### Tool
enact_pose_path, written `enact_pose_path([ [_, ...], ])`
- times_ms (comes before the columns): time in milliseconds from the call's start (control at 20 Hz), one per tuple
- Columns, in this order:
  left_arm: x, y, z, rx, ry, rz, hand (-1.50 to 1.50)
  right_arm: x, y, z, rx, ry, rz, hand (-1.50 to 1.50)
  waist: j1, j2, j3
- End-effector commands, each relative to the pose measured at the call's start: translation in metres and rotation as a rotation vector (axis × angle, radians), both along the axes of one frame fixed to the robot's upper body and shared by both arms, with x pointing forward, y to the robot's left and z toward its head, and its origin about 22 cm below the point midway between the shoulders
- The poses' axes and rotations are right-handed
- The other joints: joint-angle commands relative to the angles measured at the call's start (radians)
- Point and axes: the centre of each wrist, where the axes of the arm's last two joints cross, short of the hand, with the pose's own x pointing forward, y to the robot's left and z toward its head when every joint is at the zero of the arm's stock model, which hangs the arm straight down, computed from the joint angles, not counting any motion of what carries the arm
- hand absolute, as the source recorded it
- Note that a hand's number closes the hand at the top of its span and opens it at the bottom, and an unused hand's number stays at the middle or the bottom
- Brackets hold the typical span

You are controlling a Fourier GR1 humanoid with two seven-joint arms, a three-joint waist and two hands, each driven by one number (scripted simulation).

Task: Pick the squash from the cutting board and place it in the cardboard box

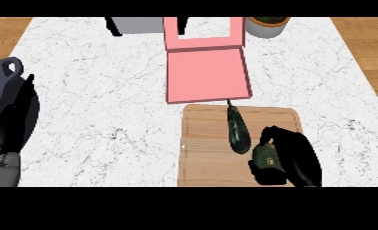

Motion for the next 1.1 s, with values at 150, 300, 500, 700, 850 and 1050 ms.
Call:
enact_pose_path([
  [150, -0.01, 0.012, 0.0, 0.003, 0.002, 0.017, 0.0, -0.029, -0.009, 0.011, -0.075, -0.162, -0.599, 1.5, -0.004, -0.002, -0.001],
  [300, -0.008, 0.007, -0.006, -0.007, -0.001, -0.008, 0.0, -0.043, 0.023, 0.039, -0.086, -0.254, -0.646, 1.5, 0.017, 0.004, 0.0],
  [500, -0.008, 0.003, -0.02, 0.007, 0.002, -0.012, 0.0, -0.056, 0.04, 0.081, -0.108, -0.502, -0.616, 1.5, 0.017, 0.004, 0.0],
  [700, 0.011, -0.007, 0.004, -0.008, -0.004, -0.042, 0.0, -0.056, 0.064, 0.119, -0.119, -0.593, -0.525, 1.5, 0.032, 0.008, 0.001],
  [850, 0.02, -0.002, 0.01, -0.009, -0.001, -0.034, 0.0, -0.052, 0.088, 0.134, -0.112, -0.585, -0.475, 1.5, 0.038, 0.011, 0.002],
  [1050, 0.008, -0.008, 0.009, 0.008, -0.005, -0.043, 0.0, -0.011, 0.099, 0.16, 0.003, -0.604, -0.414, 1.5, 0.054, 0.013, 0.002],
])
